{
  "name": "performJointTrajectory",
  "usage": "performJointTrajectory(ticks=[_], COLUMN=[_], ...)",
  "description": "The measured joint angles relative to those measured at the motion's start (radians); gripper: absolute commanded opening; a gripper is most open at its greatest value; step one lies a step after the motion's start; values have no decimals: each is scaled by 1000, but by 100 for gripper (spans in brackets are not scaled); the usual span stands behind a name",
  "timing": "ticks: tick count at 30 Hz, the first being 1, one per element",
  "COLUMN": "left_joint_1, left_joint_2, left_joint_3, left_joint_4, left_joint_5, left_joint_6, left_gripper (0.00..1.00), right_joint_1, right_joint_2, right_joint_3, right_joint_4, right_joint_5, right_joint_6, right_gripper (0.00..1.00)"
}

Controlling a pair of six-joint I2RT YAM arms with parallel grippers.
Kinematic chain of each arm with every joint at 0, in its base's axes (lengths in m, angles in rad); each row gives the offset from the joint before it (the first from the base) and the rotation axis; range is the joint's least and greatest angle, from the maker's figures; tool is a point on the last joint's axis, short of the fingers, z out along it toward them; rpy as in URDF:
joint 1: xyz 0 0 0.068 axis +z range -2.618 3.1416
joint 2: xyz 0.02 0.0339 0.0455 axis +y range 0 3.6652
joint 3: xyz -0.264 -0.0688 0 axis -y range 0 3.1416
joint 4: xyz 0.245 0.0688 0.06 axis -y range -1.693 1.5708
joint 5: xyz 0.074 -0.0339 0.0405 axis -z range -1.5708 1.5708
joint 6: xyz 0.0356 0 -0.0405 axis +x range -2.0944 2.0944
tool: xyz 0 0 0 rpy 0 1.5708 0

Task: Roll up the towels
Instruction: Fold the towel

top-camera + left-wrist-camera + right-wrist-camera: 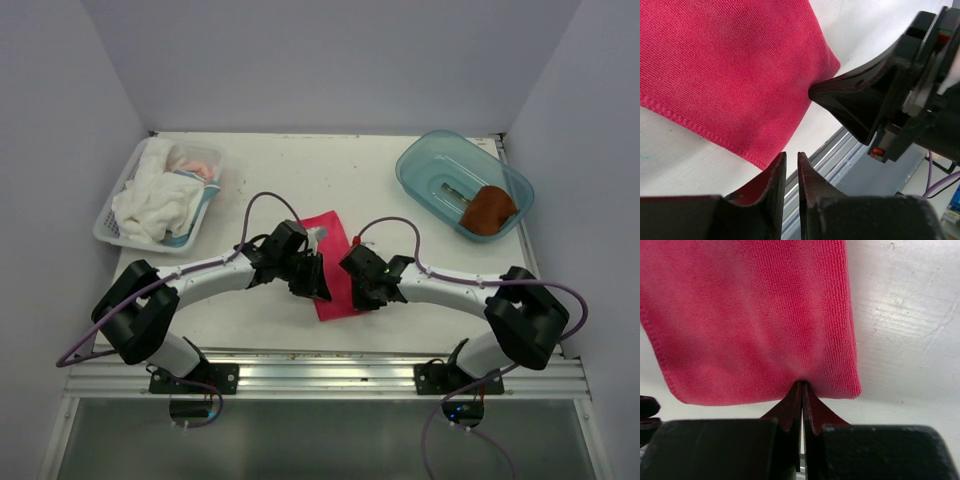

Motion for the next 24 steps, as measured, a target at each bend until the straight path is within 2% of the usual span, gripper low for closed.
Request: performJointTrajectory(ticks=[7, 14, 24], left_joint_1=[0, -7, -11], left_joint_2=[5, 95, 105], left_joint_3=[-12, -60, -65], left_joint_4=[30, 46, 29], left_joint_5=[5, -21, -50], left_joint_6=[-24, -22, -6], left_gripper=[18, 18, 17], right_joint_1=[1, 0, -19], right_joint_2=[-59, -64, 51], right_joint_3=[23, 84, 48], right_joint_4=[-33, -80, -55], right_joint_5=[15, 84, 124], right_joint_6=[-3, -28, -53], right_gripper=[0, 0, 0])
